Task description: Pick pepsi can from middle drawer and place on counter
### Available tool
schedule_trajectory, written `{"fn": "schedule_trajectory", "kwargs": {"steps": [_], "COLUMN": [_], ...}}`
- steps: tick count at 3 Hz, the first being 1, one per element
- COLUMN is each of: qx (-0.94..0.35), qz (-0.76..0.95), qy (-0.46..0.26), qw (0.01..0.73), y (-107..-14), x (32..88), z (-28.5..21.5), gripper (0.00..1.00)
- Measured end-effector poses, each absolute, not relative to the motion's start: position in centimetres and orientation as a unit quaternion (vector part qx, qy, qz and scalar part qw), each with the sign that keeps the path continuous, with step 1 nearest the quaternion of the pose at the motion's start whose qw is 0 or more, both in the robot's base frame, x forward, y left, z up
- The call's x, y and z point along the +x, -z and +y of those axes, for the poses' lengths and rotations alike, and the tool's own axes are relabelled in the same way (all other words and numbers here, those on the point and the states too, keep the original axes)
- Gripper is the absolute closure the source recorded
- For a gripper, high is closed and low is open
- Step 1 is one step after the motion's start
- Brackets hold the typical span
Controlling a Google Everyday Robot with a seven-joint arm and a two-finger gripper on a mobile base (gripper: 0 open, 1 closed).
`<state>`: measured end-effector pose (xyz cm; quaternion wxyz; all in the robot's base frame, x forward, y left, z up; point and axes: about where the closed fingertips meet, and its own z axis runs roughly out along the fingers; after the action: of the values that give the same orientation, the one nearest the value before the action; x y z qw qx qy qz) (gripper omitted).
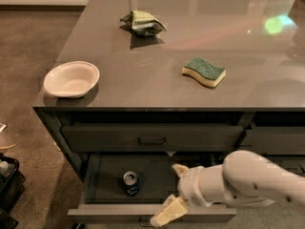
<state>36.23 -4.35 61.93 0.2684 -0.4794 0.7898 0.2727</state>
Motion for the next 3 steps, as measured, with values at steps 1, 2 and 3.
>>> {"fn": "schedule_trajectory", "kwargs": {"steps": [1, 2, 3], "qx": [-0.498, -0.492, -0.48], "qz": [0.765, 0.767, 0.777], "qy": [-0.309, -0.315, -0.305], "qw": [0.265, 0.266, 0.271], "y": [-57.67, -56.96, -56.85], "x": [35.53, 35.66, 35.64], "z": [0.81, 1.1, 0.25], "gripper": [0.0, 0.0, 0.0]}}
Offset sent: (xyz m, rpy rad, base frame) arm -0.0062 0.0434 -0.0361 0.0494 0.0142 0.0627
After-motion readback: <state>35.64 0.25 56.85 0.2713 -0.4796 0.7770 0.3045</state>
